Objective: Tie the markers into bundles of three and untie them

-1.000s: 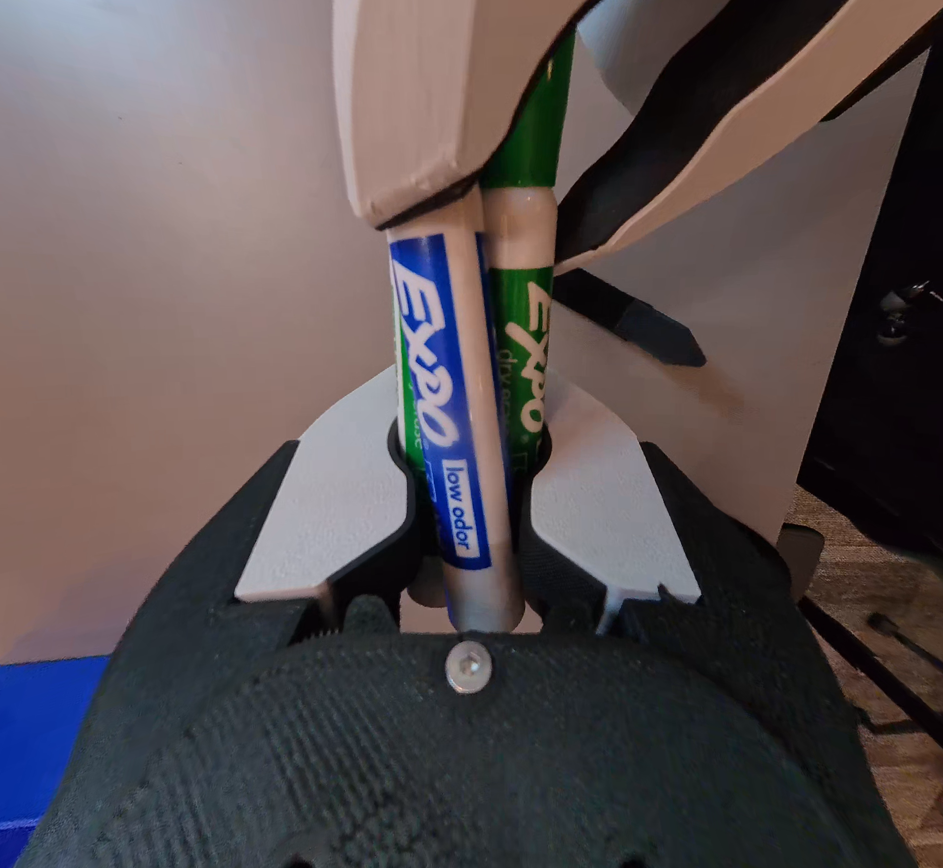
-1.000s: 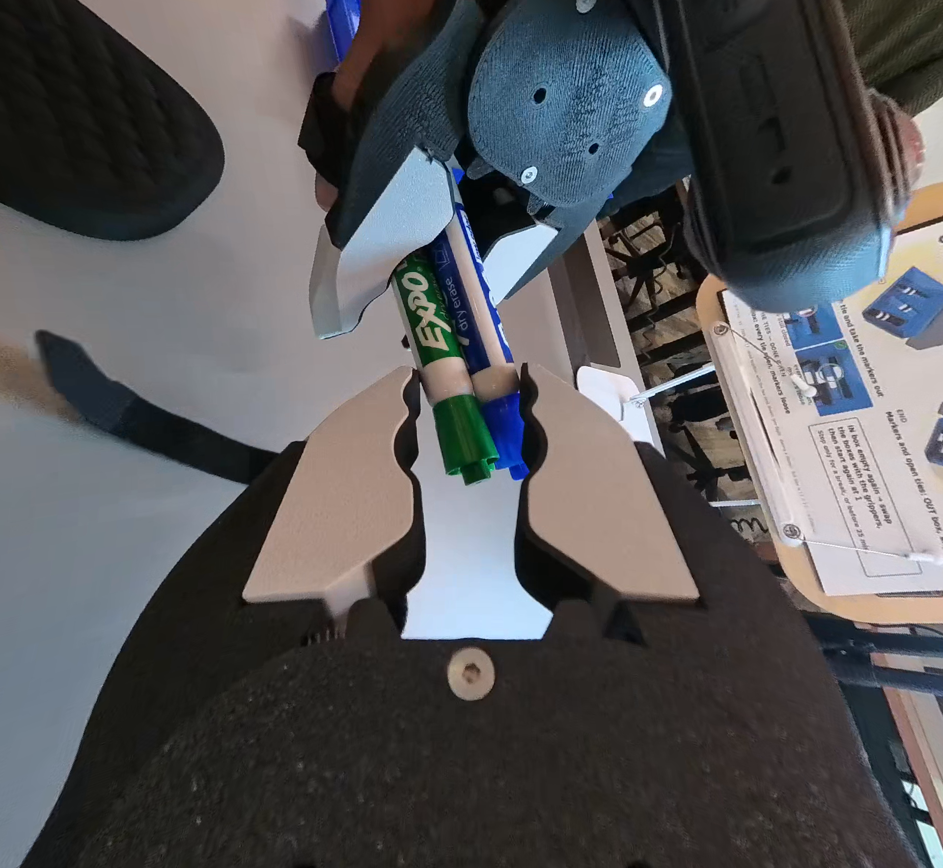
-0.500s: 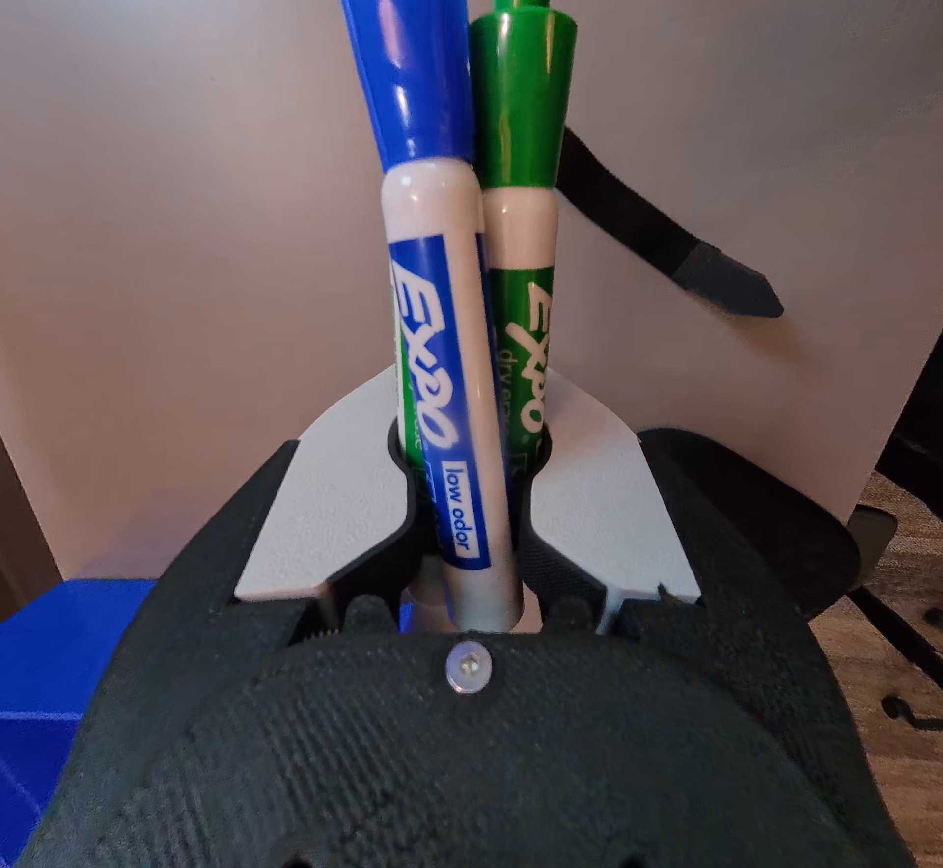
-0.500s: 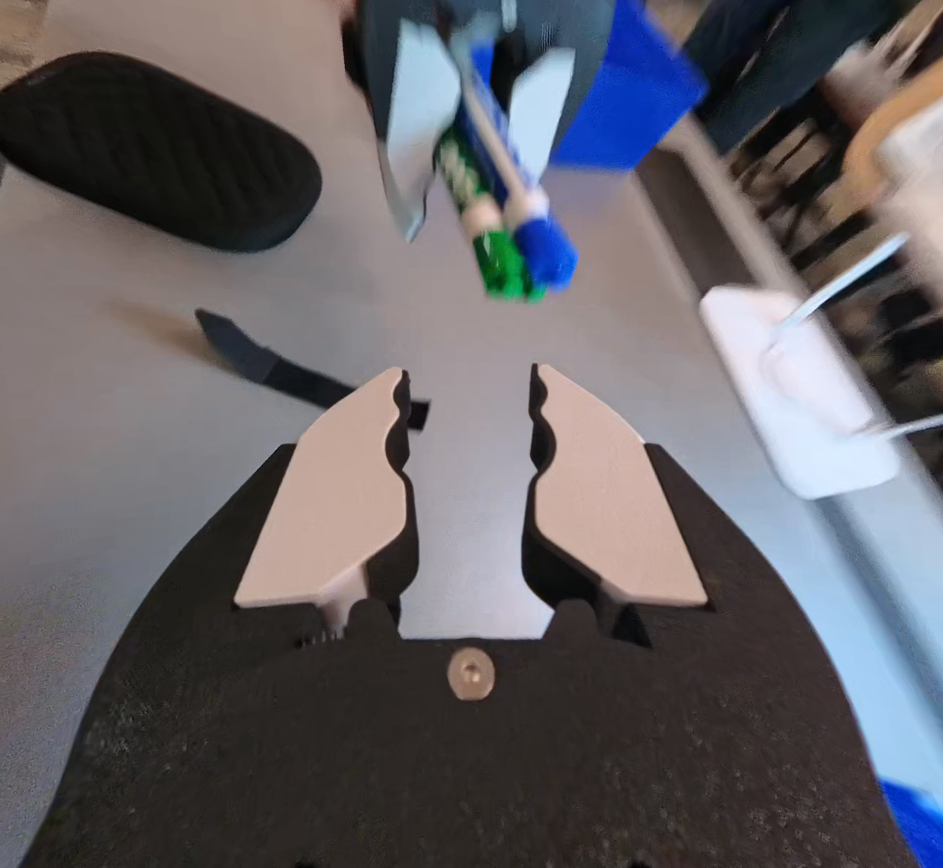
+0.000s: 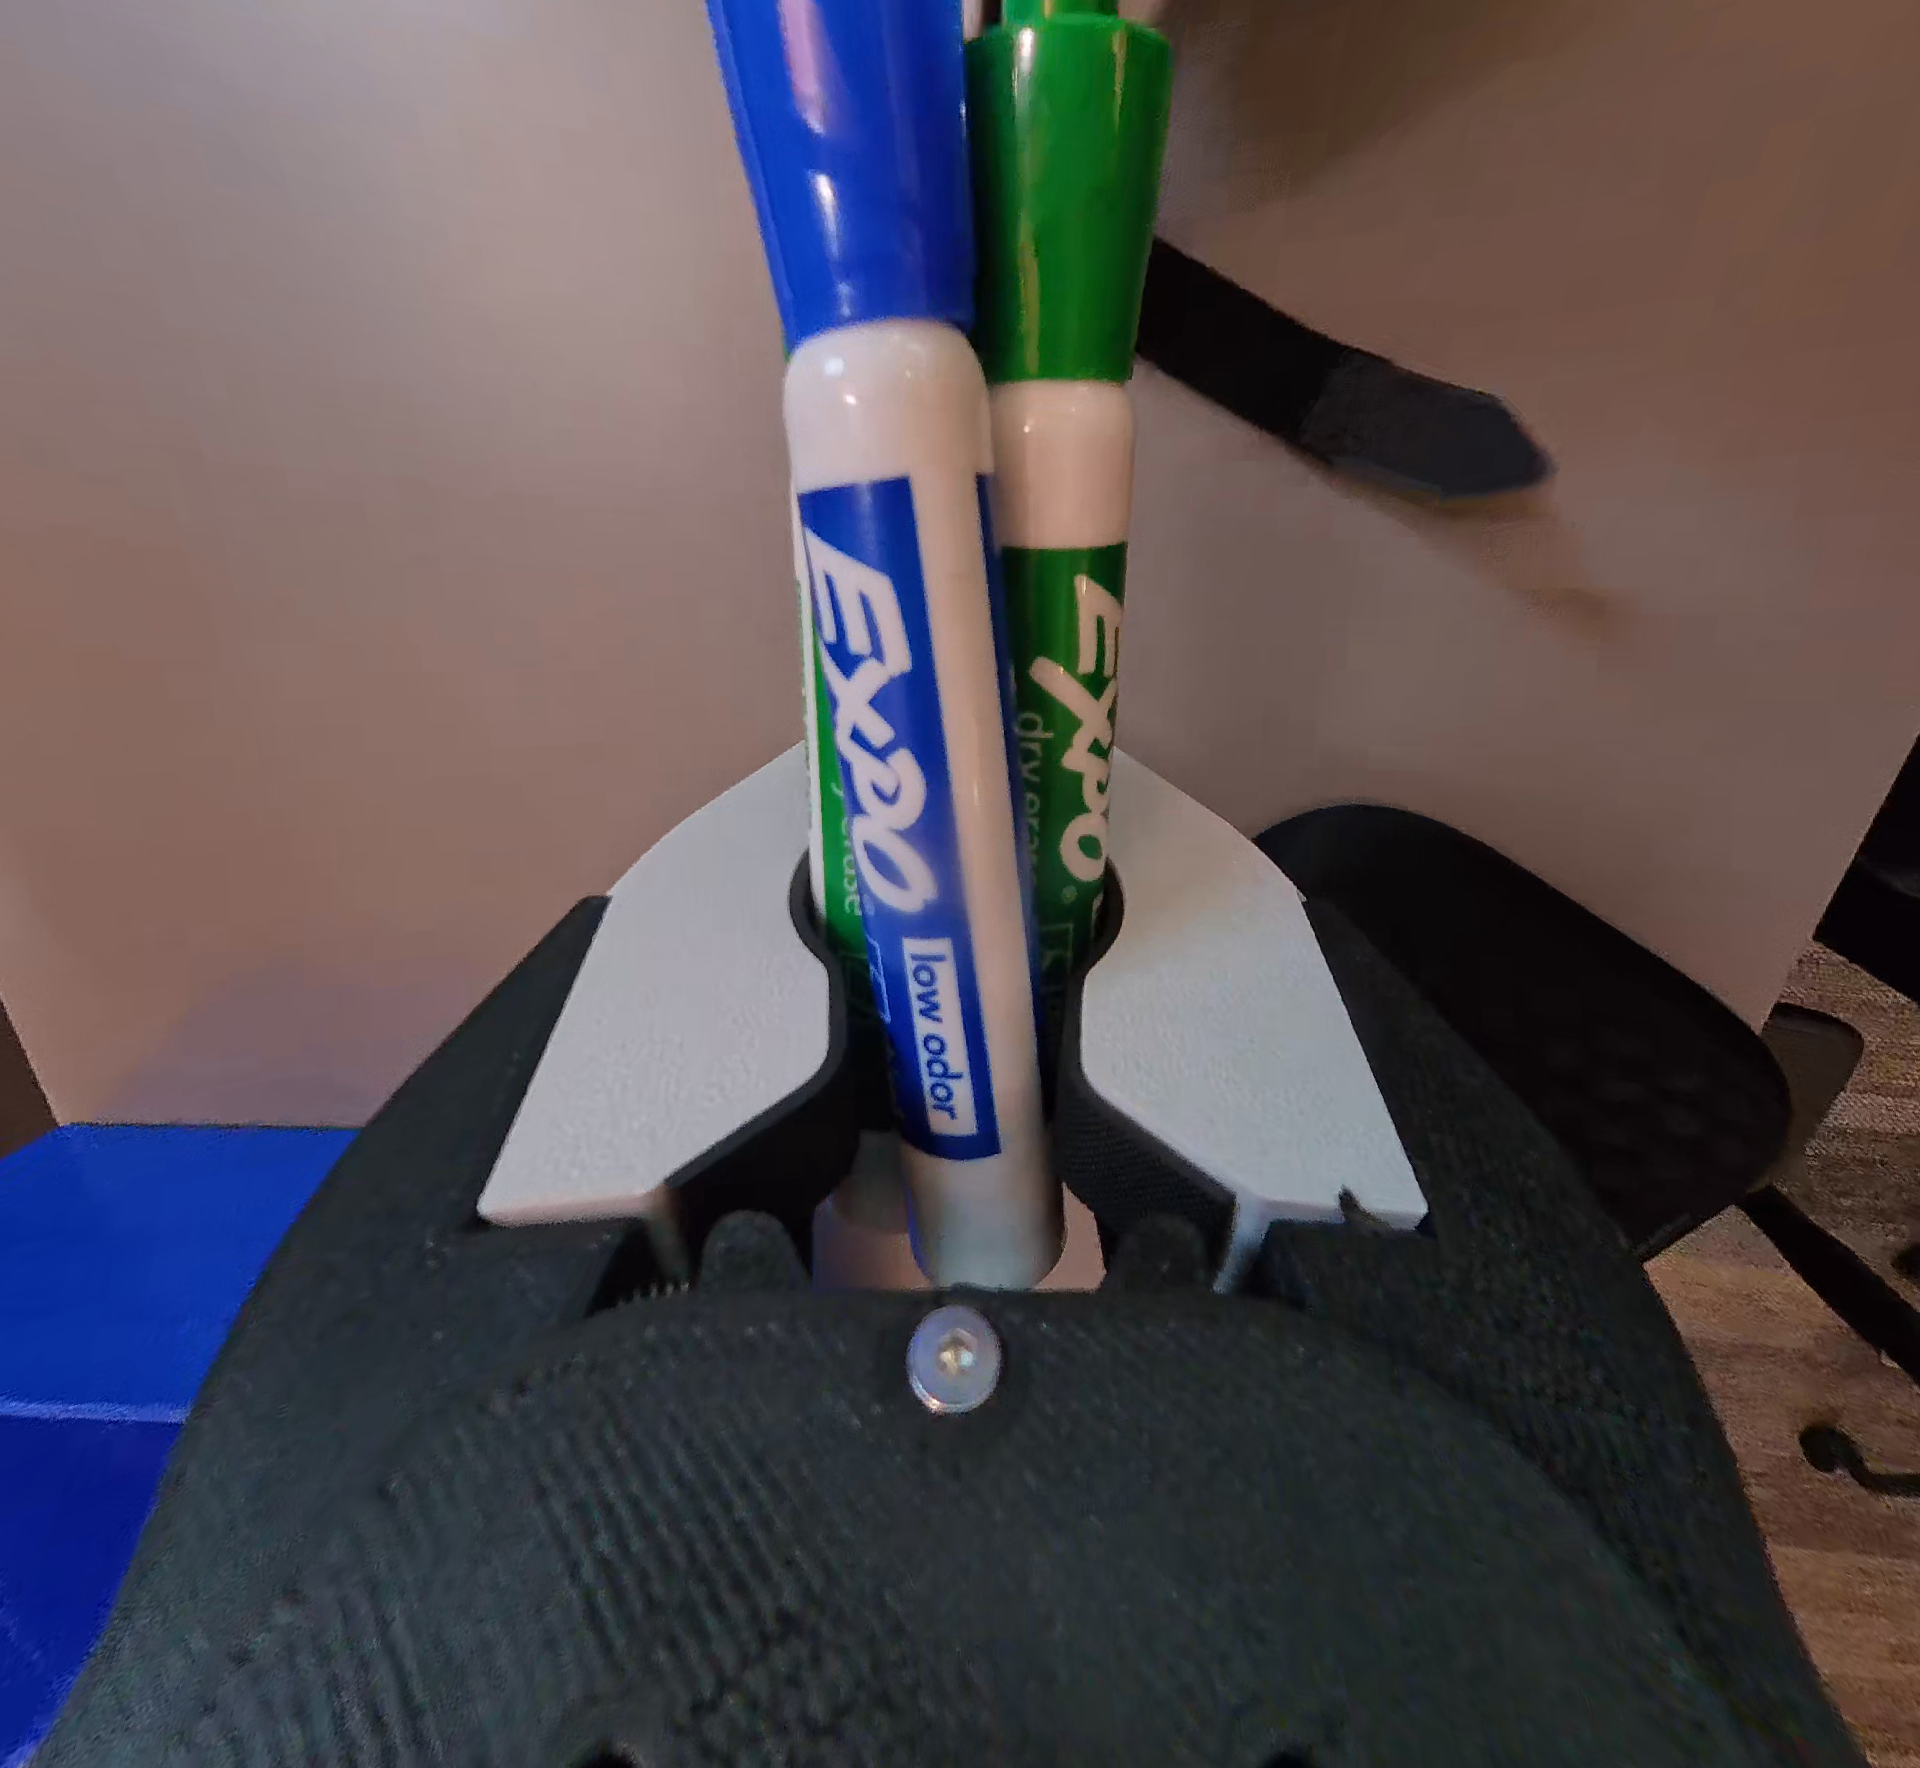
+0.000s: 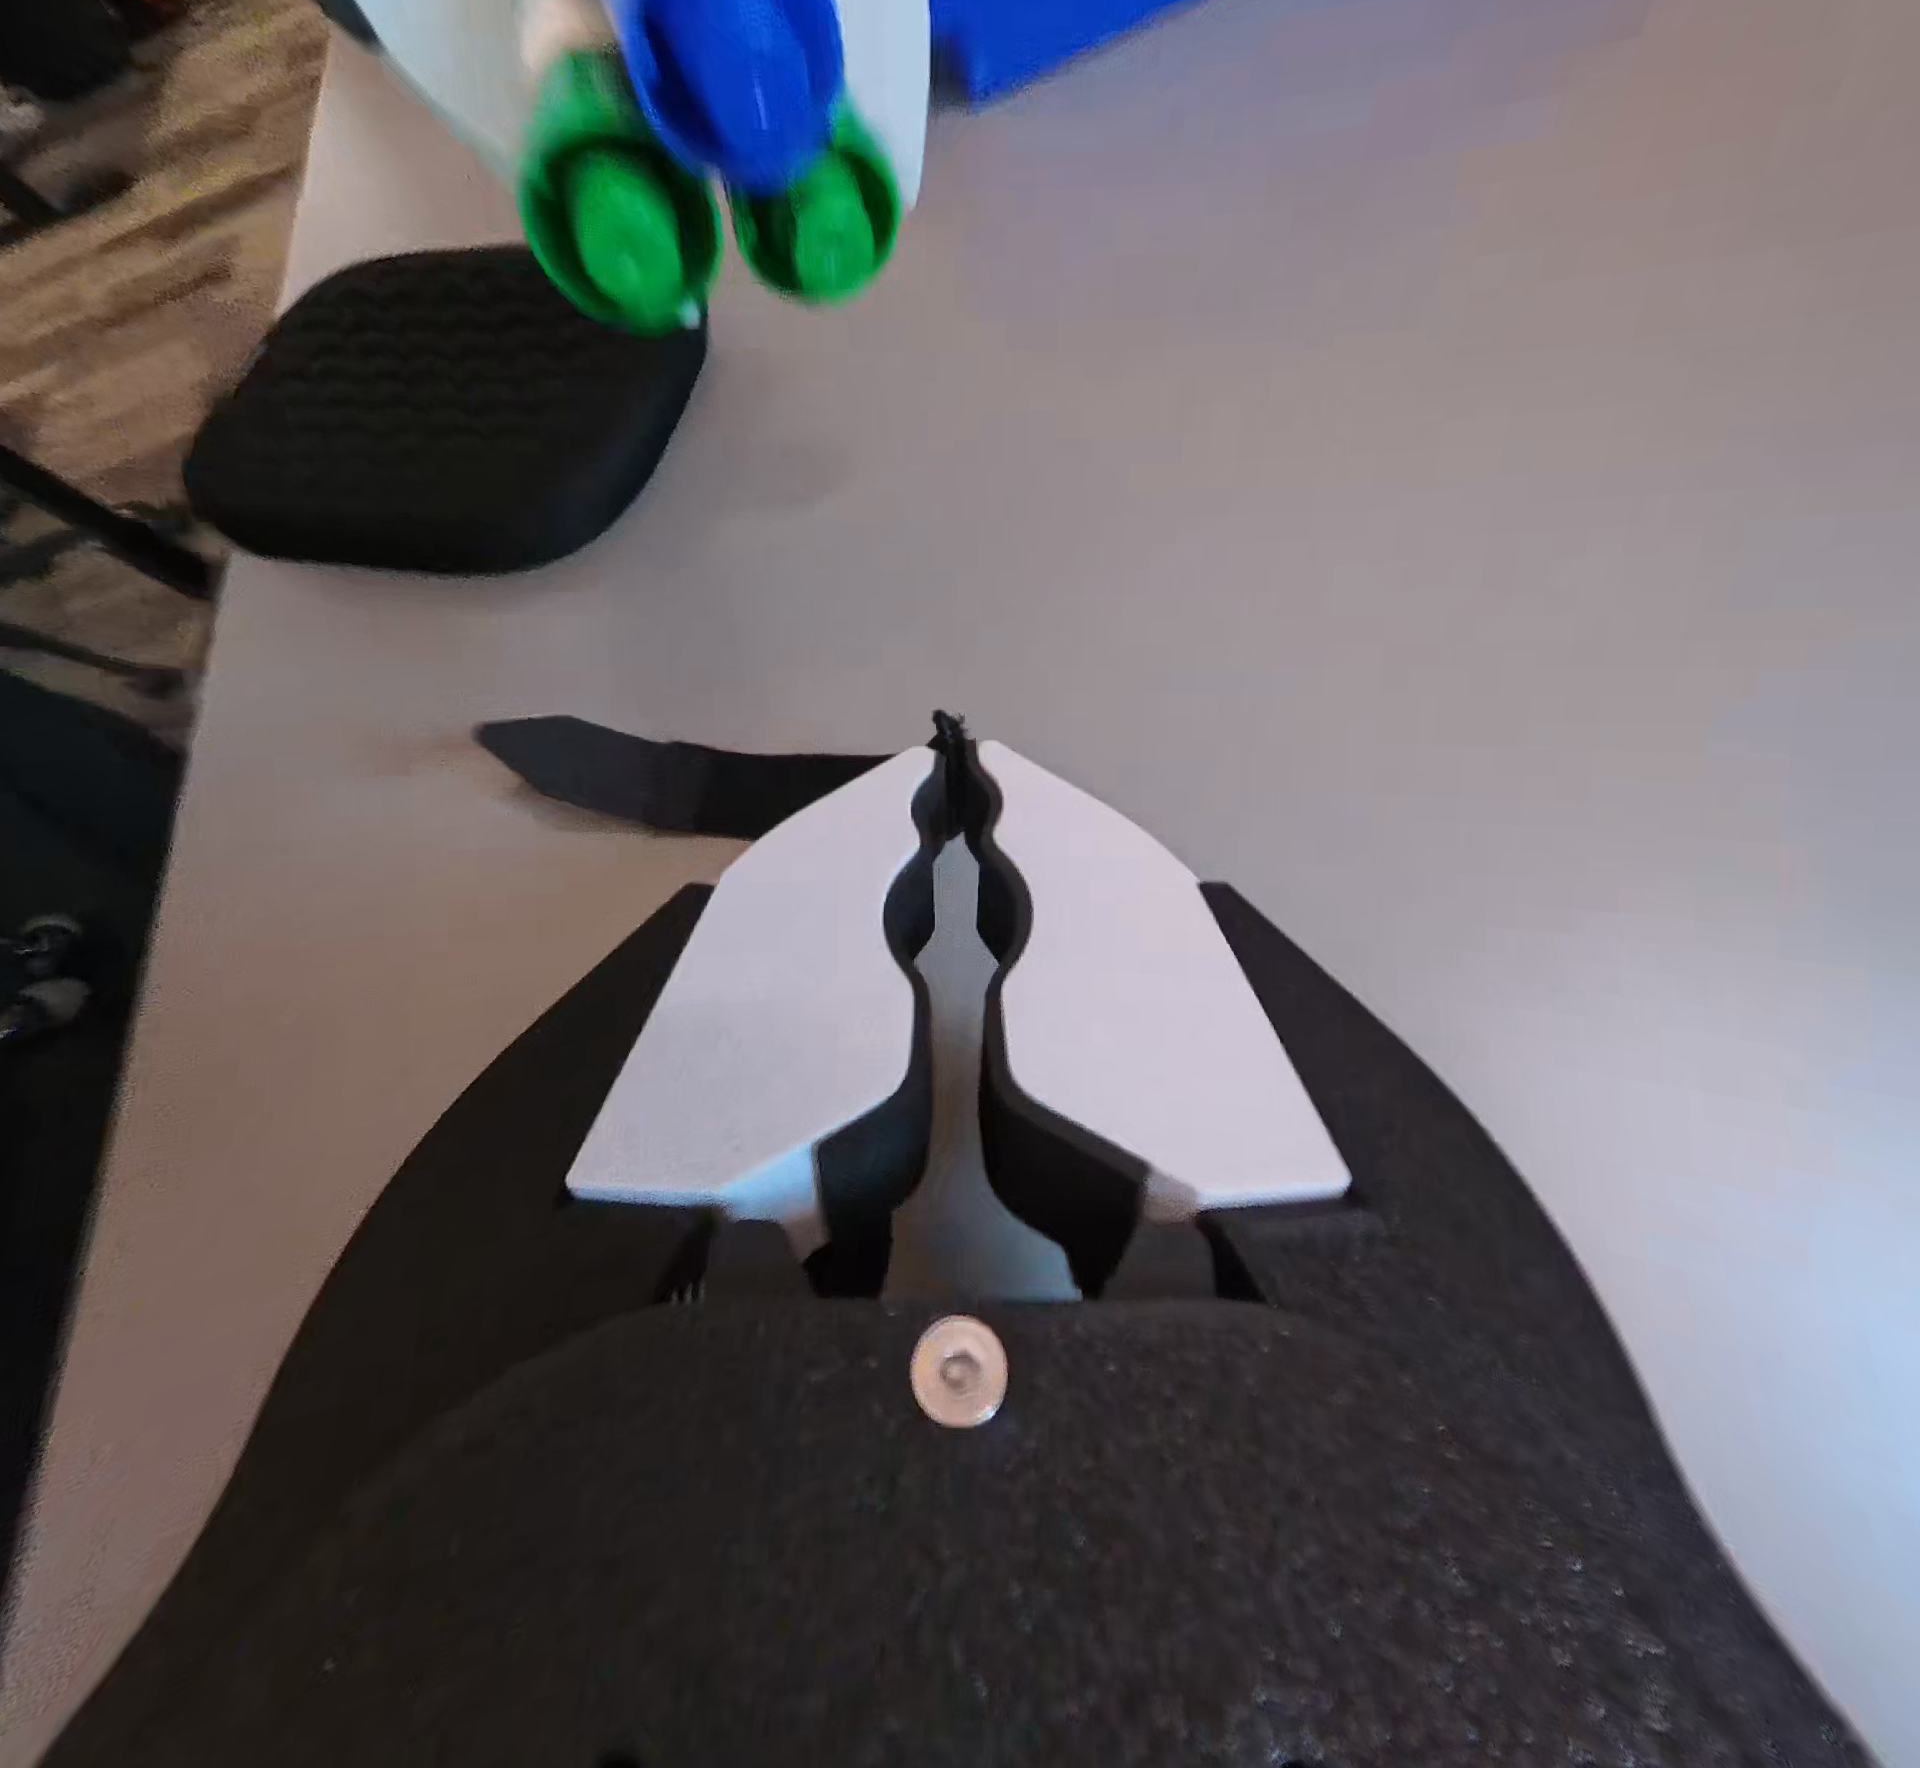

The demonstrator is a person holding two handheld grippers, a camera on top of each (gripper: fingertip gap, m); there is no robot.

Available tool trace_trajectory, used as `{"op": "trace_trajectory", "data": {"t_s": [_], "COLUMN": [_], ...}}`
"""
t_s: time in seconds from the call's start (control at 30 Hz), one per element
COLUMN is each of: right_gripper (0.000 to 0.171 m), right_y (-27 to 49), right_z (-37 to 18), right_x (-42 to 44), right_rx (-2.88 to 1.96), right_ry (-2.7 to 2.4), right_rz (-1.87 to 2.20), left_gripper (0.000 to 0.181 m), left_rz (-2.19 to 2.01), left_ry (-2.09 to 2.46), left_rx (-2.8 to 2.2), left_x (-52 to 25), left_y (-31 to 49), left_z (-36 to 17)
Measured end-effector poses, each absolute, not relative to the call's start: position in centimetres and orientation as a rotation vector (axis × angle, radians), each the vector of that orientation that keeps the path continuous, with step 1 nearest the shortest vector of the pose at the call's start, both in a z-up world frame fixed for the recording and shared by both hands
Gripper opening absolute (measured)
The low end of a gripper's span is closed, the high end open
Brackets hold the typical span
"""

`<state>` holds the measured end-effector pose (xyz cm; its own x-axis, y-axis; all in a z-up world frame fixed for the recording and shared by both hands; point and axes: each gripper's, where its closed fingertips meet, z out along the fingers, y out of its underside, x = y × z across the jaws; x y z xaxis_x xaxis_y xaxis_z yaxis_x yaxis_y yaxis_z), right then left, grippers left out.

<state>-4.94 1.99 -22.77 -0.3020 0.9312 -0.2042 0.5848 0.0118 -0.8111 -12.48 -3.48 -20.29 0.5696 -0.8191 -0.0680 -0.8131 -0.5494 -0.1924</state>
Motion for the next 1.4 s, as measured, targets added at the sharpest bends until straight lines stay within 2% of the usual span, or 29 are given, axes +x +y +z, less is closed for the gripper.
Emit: {"op": "trace_trajectory", "data": {"t_s": [0.07,0.2,0.3,0.43,0.5,0.53,0.63,0.7,0.87,0.97,1.03,1.2,1.4], "right_gripper": [0.002,0.002,0.003,0.004,0.004,0.008,0.040,0.046,0.047,0.050,0.053,0.046,0.051], "right_y": [4.9,8.7,7.0,2.8,1.9,1.3,-0.4,-1.3,2.4,6.3,7.7,9.8,12.0], "right_z": [-19.7,-13.0,-15.5,-24.7,-26.4,-26.3,-25.3,-23.5,-20.2,-22.2,-23.4,-23.2,-24.1], "right_x": [-5.9,-6.4,-5.8,-3.3,-2.3,-2.1,-1.5,-1.2,-1.9,-2.6,-2.8,-1.9,-2.9], "right_rx": [-1.389,-0.813,-0.569,-0.624,-0.675,-0.730,-0.887,-0.948,-1.057,-1.086,-1.154,-1.343,-1.581], "right_ry": [-1.839,-1.764,-1.865,-2.106,-2.155,-2.157,-2.200,-2.181,-2.119,-2.204,-2.237,-2.148,-1.917], "right_rz": [1.024,0.393,0.125,0.193,0.238,0.315,0.554,0.748,0.864,0.729,0.783,0.872,0.921], "left_gripper": [0.043,0.043,0.043,0.043,0.043,0.043,0.043,0.043,0.043,0.043,0.043,0.043,0.043], "left_rz": [-0.040,-0.015,-0.002,0.014,0.044,0.057,0.069,0.075,0.059,0.050,0.044,0.031,0.020], "left_ry": [1.353,1.317,1.298,1.313,1.333,1.344,1.371,1.380,1.393,1.404,1.403,1.383,1.402], "left_rx": [-2.605,-2.608,-2.611,-2.612,-2.613,-2.615,-2.604,-2.592,-2.579,-2.582,-2.587,-2.598,-2.582], "left_x": [-13.0,-14.1,-14.6,-14.9,-15.1,-15.1,-14.7,-14.4,-13.7,-13.5,-13.5,-14.1,-14.2], "left_y": [-3.6,-3.3,-3.2,-3.4,-3.4,-3.5,-3.5,-3.4,-3.5,-3.6,-3.6,-4.3,-4.1], "left_z": [-20.3,-20.3,-20.7,-21.5,-21.8,-21.9,-22.0,-22.0,-22.2,-22.5,-22.6,-22.6,-23.2]}}
